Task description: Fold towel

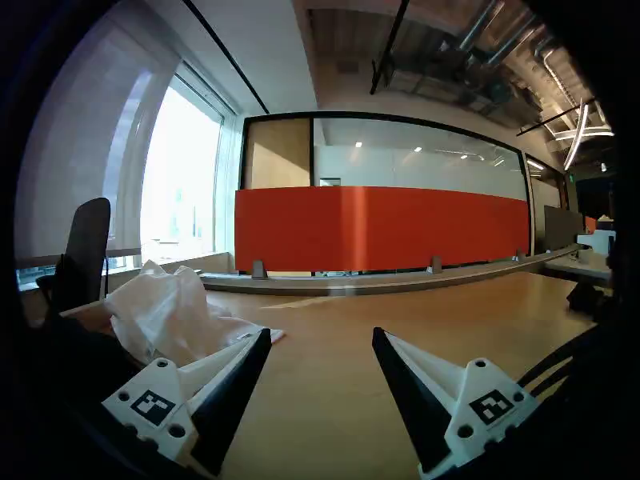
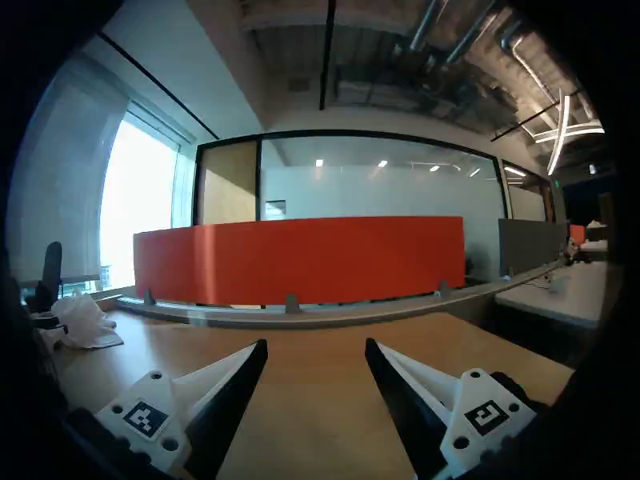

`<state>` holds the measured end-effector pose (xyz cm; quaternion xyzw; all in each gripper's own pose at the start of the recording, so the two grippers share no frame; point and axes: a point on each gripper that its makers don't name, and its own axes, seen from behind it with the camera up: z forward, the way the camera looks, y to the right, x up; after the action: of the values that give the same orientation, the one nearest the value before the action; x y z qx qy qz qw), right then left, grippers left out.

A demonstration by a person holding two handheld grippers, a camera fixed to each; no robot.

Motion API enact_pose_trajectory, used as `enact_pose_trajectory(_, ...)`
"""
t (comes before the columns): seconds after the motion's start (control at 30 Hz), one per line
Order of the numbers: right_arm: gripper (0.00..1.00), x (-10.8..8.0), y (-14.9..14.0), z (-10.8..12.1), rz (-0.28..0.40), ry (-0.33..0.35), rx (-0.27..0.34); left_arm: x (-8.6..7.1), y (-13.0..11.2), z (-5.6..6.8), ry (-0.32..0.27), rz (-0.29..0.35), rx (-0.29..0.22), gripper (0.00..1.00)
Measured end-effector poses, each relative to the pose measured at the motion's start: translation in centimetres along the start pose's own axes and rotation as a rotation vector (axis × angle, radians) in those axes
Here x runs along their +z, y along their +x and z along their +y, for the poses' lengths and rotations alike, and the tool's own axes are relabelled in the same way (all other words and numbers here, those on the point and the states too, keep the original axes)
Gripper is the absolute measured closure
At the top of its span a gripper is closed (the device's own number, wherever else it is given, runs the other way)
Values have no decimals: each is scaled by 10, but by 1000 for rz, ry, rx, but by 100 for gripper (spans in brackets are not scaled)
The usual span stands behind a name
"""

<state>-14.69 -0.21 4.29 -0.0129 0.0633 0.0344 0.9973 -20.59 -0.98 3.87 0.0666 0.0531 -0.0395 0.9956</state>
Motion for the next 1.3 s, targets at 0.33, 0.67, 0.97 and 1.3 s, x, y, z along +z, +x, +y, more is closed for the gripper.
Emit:
enact_pose_trajectory(0.33, 5, -1, -26, 16, -7, -23, -8, -1, 0, 0, 0, 0, 0, 6)
enact_pose_trajectory(0.67, 5, -2, -48, 14, -18, -16, -20, -1, 0, 0, 0, 0, 0, 6)
enact_pose_trajectory(0.97, 5, -5, -53, 17, -25, -17, -14, -1, 0, 0, 0, 0, 0, 6)
enact_pose_trajectory(1.3, 5, -6, -54, 10, -26, 8, -29, -1, 0, 0, 0, 0, 0, 6)
